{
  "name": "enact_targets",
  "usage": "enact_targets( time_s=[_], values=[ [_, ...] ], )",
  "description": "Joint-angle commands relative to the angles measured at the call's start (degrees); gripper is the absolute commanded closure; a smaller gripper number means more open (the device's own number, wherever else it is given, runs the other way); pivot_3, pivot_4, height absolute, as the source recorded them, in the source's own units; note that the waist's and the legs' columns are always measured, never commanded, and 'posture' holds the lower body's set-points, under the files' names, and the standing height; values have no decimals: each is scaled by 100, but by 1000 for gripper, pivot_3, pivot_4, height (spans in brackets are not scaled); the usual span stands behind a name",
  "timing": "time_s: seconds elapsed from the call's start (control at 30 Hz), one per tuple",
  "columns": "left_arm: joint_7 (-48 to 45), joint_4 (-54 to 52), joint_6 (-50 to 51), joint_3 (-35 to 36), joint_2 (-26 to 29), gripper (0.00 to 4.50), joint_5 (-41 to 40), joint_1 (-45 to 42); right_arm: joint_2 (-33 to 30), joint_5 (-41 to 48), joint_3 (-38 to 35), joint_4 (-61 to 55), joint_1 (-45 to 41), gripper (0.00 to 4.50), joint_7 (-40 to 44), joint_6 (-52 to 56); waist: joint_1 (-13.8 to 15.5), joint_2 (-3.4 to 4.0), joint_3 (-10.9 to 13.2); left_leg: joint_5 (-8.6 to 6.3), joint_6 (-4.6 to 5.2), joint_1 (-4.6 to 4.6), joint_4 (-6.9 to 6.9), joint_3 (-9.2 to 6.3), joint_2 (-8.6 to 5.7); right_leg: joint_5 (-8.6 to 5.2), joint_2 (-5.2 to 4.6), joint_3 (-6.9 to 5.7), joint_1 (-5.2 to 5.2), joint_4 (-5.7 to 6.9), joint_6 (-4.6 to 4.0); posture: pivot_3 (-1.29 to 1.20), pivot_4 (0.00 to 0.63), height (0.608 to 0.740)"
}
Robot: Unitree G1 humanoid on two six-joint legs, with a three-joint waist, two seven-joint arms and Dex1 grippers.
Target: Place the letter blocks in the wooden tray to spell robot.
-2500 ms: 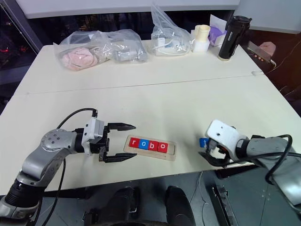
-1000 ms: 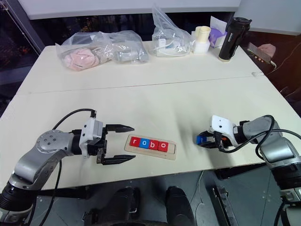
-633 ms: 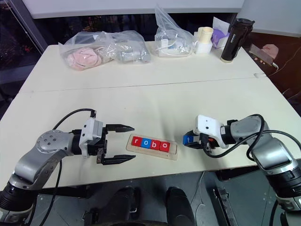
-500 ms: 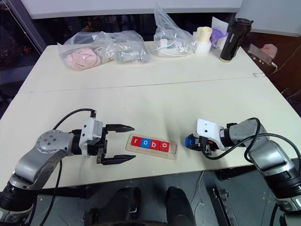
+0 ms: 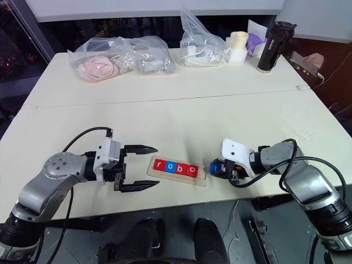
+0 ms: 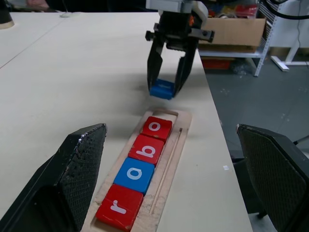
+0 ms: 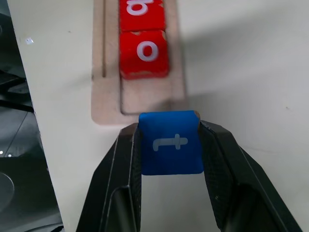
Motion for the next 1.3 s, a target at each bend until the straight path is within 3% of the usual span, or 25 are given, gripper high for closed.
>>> enact_targets(
  time_s=[0.03, 1.3],
  values=[
    [23, -187, -69, 27, -32, 0, -34, -36, 75, -81, 100, -204, -117, 3369, -157, 70, 0, 0, 0, 0, 0, 0, 0, 0, 0, 0, 0, 0, 0, 0, 0, 0, 150, 740],
    [191, -285, 40, 49, -58, 0, -61, -23, 440, -192, 695, -428, -451, 3369, -355, 328, -7, 0, 0, 0, 0, -2, 0, -1, 1, 0, 1, -1, -3, -2, 0, 0, 150, 740]
  ],
)
